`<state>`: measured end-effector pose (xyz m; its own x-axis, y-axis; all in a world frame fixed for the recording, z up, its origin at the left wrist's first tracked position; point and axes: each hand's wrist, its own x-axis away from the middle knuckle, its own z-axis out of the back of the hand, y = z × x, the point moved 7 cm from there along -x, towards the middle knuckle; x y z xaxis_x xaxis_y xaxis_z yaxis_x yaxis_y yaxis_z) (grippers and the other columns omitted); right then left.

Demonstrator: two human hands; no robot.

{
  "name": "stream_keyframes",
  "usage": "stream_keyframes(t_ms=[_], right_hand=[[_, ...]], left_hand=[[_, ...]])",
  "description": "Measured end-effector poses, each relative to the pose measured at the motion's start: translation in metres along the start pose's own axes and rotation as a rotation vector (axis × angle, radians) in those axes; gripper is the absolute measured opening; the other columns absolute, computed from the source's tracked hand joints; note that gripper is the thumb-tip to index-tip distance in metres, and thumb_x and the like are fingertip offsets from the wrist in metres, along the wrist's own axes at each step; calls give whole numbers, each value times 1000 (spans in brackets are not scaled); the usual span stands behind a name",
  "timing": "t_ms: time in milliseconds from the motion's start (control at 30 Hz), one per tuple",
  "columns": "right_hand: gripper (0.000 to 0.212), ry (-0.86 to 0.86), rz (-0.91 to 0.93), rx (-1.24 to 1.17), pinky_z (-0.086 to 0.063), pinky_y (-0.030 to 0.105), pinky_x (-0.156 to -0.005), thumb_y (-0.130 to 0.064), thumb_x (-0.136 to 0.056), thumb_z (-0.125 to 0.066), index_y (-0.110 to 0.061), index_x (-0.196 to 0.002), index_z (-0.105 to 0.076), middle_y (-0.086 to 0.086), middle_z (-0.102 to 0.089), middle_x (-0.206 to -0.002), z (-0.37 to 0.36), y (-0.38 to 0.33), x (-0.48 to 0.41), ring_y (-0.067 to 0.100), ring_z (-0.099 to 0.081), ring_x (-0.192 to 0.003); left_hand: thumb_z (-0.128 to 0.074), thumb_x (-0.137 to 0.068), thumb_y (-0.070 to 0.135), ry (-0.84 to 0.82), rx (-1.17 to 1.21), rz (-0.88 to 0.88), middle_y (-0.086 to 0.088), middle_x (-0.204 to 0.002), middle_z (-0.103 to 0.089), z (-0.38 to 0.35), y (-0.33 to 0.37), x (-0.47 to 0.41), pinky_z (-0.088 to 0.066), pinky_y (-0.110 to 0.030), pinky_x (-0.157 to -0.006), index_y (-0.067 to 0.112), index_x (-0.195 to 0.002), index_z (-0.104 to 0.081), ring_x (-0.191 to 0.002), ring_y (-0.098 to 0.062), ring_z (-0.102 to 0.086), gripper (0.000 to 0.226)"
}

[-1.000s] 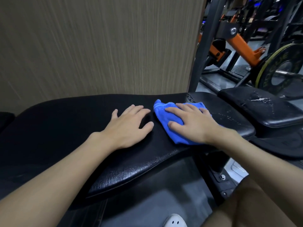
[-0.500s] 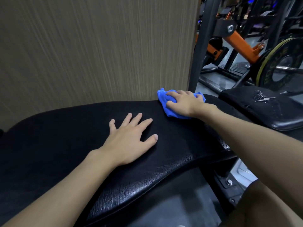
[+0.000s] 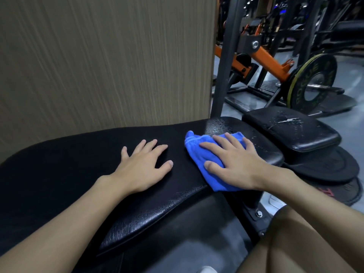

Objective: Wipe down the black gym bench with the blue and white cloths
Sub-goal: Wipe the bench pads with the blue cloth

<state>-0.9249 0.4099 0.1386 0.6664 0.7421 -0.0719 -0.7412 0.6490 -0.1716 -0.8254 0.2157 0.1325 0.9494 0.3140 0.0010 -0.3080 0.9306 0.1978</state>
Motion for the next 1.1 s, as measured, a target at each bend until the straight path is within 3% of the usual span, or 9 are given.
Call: stream_keyframes(t_ms=[100,300,500,633,700,800,1033,1100], right_hand=[[75,6,6,2,-2,57,-118,-75,-79,-13,-50,-149,-16,-6,-14,-163,-1,0,2,21,-3,-151],[55,28,-51,-5,-14,55,-115,-53,-91,-37,-50,-145,-29,-10,-28,-156,0,19,-47,16,-19,-145],[59,-5,-144,-42,-16,59,-111,-57,-85,-34,-51,-144,-31,-8,-35,-151,-2,55,-123,21,-24,-143],[59,-38,-216,-65,-19,56,-107,-57,-86,-31,-50,-144,-31,-4,-34,-153,0,72,-156,27,-29,-140],[59,-46,-223,-69,-18,55,-106,-56,-86,-29,-50,-145,-30,-2,-34,-153,-1,74,-160,28,-29,-139],[59,-9,-195,-68,-15,55,-108,-54,-85,-28,-49,-144,-31,-4,-36,-151,-2,74,-144,24,-25,-141],[69,82,-141,8,-20,51,-113,-58,-75,-21,-48,-142,-35,-11,-35,-152,6,67,-41,16,-24,-142],[74,121,-126,39,-20,49,-114,-61,-72,-15,-48,-143,-35,-13,-34,-152,8,65,-6,14,-23,-142]], left_hand=[[-33,-94,59,26,30,-66,11,-162,-11,5,14,-5,-2,-55,-118,39,-149,-23,-149,-10,-2,60],[-29,-92,63,-1,11,-109,10,-163,-9,-7,34,-21,0,-54,-119,38,-151,-21,-150,-12,1,64],[-25,-89,70,12,-20,-115,12,-163,-5,-15,31,-25,2,-53,-119,40,-151,-18,-149,-11,4,69],[-8,-72,78,7,-6,-111,13,-163,-4,-14,31,-24,4,-52,-119,43,-150,-17,-149,-10,6,86],[-15,-79,77,-2,-8,-107,13,-163,-3,-15,30,-24,5,-52,-119,43,-150,-16,-149,-10,7,79],[-26,-90,70,3,-11,-105,13,-163,-4,-14,29,-24,5,-52,-119,43,-150,-17,-149,-10,7,67],[-16,-79,76,-10,9,-105,12,-163,-7,-13,31,-22,4,-53,-119,43,-150,-19,-150,-12,5,78],[-21,-86,73,-11,2,-102,11,-163,-6,-13,32,-20,4,-53,-118,42,-150,-18,-150,-12,5,72]])
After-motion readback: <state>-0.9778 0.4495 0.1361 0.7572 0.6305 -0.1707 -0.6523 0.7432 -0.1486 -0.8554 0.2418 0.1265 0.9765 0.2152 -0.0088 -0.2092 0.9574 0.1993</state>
